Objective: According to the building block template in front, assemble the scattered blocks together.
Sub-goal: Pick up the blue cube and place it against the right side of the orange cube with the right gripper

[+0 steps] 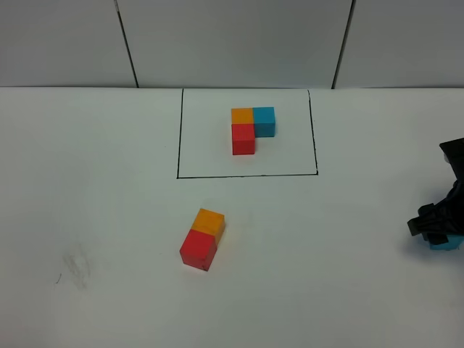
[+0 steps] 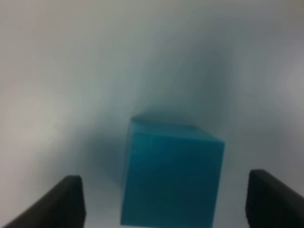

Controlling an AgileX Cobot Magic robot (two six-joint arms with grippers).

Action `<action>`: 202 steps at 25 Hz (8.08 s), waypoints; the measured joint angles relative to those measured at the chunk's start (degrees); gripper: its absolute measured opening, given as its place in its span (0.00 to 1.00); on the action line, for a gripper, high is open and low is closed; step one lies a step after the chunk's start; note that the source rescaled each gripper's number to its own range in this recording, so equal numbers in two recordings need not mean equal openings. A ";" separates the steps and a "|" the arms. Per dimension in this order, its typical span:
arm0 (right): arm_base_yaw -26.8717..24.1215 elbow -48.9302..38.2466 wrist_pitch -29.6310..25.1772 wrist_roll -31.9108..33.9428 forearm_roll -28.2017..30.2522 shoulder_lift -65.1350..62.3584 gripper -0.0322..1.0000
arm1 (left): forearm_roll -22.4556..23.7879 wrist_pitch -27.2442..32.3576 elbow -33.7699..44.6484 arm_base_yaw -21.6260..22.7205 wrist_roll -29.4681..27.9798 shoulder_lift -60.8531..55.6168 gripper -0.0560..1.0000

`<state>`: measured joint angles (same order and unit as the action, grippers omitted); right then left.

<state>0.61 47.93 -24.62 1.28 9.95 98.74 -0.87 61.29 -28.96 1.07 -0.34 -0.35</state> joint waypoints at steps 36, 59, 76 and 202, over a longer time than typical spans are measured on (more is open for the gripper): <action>-1.94 -0.02 5.81 -1.28 2.04 5.08 0.51 | 0.00 0.00 0.00 0.00 0.00 0.00 0.06; 8.56 9.34 -11.97 -13.81 1.48 -14.47 0.51 | 0.00 0.00 0.00 0.00 0.00 0.00 0.06; 29.44 10.38 -18.65 -37.13 -5.70 -13.24 0.51 | 0.00 0.00 0.00 0.00 0.00 0.00 0.06; 41.18 34.95 -12.59 -30.01 -10.47 21.68 0.51 | 0.00 0.00 0.00 0.00 0.00 0.00 0.06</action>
<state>41.79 82.88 -37.22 -28.74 -0.52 120.42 -0.87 61.29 -28.96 1.07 -0.34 -0.35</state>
